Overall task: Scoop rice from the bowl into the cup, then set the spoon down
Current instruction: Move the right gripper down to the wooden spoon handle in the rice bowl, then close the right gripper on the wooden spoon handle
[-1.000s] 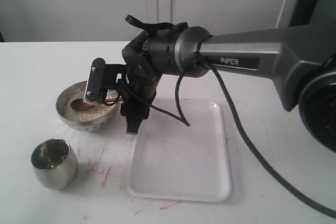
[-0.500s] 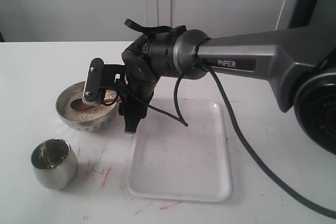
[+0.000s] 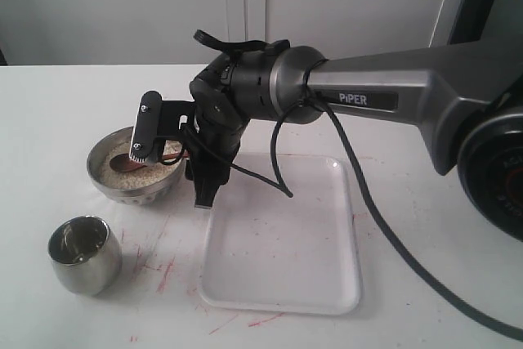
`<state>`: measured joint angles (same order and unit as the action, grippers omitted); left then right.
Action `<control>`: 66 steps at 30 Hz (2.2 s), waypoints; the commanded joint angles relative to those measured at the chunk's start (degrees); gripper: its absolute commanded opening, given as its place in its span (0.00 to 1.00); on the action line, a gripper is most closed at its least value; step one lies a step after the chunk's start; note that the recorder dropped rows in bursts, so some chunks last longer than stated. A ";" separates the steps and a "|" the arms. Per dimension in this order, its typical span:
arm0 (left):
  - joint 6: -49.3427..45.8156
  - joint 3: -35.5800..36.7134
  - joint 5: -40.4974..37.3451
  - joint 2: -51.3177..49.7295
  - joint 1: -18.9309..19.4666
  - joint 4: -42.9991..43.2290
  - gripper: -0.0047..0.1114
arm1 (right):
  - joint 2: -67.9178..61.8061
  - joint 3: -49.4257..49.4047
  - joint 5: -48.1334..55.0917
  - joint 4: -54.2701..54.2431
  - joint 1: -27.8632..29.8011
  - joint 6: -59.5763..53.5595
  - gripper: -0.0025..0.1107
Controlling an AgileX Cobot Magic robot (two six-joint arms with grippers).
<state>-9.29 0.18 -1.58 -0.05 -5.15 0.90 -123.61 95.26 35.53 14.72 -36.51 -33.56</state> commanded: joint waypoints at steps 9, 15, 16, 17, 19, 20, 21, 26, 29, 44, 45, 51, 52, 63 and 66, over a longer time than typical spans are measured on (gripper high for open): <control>0.08 -0.18 0.34 0.05 -0.16 -0.39 0.16 | 0.22 3.39 2.80 0.22 -0.07 0.85 0.48; 0.08 -0.18 0.34 0.05 -0.16 -0.39 0.16 | 0.11 3.39 3.41 0.22 -0.07 0.85 0.39; 0.08 -0.18 0.34 0.05 -0.16 -0.39 0.16 | 0.11 3.39 3.41 0.22 -0.07 0.85 0.38; 0.08 -0.18 0.34 0.05 -0.16 -0.39 0.16 | 0.11 3.39 3.41 0.22 -0.07 0.85 0.37; 0.08 -0.18 0.34 0.05 -0.16 -0.39 0.16 | 0.11 3.39 3.41 0.22 -0.07 0.85 0.36; 0.08 -0.18 0.34 0.05 -0.16 -0.39 0.16 | 0.11 3.39 3.41 0.22 -0.07 0.85 0.36; 0.08 -0.18 0.34 0.05 -0.16 -0.39 0.16 | 0.11 3.39 3.41 0.22 -0.07 0.85 0.36; 0.08 -0.18 0.34 0.05 -0.16 -0.39 0.16 | 0.11 3.39 3.20 0.22 -0.07 0.85 0.36; 0.08 -0.18 0.34 0.05 -0.16 -0.39 0.16 | 0.11 3.39 2.95 0.22 -0.07 0.85 0.36; 0.08 -0.18 0.34 0.05 -0.16 -0.39 0.16 | 0.11 3.39 0.73 0.12 -0.07 0.85 0.36; 0.08 -0.18 0.34 0.05 -0.16 -0.39 0.16 | 0.11 3.39 0.62 0.12 -0.07 0.85 0.36; 0.08 -0.18 0.34 0.05 -0.16 -0.39 0.16 | 0.11 3.39 -0.50 -1.05 -0.07 0.74 0.36; 0.08 -0.18 0.34 0.05 -0.16 -0.39 0.16 | 0.11 3.39 -0.64 -1.10 -0.07 0.74 0.36; 0.08 -0.18 0.34 0.05 -0.16 -0.39 0.16 | -1.17 3.39 -0.55 -1.34 -0.07 0.74 0.36; 0.08 -0.18 0.34 0.05 -0.16 -0.39 0.16 | -1.29 3.39 -1.34 -1.34 -0.07 0.86 0.36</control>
<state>-9.29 0.18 -1.58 -0.05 -5.15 0.90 -124.88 98.16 35.01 13.92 -36.51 -32.98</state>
